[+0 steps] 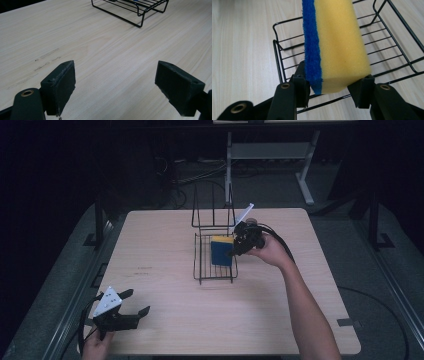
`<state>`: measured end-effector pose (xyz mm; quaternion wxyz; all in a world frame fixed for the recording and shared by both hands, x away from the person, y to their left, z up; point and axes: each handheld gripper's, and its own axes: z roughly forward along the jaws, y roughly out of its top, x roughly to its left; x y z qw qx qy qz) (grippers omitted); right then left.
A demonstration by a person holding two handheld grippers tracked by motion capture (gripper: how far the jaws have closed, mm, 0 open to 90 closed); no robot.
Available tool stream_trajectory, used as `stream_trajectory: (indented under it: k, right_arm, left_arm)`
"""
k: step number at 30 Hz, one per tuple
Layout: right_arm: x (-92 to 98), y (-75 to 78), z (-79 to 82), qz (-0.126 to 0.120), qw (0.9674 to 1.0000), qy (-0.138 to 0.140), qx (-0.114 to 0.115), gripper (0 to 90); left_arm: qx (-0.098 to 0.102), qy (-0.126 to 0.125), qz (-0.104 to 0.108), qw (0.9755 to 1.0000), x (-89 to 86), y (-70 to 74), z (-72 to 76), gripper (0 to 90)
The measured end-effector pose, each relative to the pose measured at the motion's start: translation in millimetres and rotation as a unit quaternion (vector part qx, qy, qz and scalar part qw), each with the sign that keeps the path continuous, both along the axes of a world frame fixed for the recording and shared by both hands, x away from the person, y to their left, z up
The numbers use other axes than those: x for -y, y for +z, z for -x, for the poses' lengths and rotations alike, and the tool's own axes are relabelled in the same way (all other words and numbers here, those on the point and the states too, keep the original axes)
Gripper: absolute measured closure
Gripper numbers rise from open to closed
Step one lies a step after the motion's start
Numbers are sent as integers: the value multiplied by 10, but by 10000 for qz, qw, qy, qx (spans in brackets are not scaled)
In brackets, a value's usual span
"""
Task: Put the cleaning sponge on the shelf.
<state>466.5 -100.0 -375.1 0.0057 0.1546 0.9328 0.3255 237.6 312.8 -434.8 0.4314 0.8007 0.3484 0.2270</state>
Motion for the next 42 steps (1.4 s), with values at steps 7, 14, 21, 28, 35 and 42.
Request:
stream_trajectory:
  k: [7, 14, 21, 28, 35, 42]
  right_arm:
    - [6, -10, -11, -7, 10000, 25, 35, 546]
    - [16, -5, -7, 26, 10000, -1, 25, 529]
    - [10, -20, -13, 32, 10000, -19, 0, 500]
    - [7, -14, -8, 83, 10000, -30, 14, 496]
    - [14, -17, -11, 74, 10000, -44, -6, 463]
    - [20, -9, -6, 74, 9999, -69, -14, 435]
  left_arm:
    - [6, 14, 14, 10000, -3, -2, 1, 162]
    - [2, -1, -1, 10000, -2, 1, 2, 162]
    - [-17, -4, 2, 10000, -2, -4, 3, 162]
    - [-9, 0, 12, 10000, -3, -3, 4, 162]
    - [-13, -4, 8, 10000, -1, -5, 4, 162]
    - [-11, -18, 3, 10000, 1, -4, 4, 162]
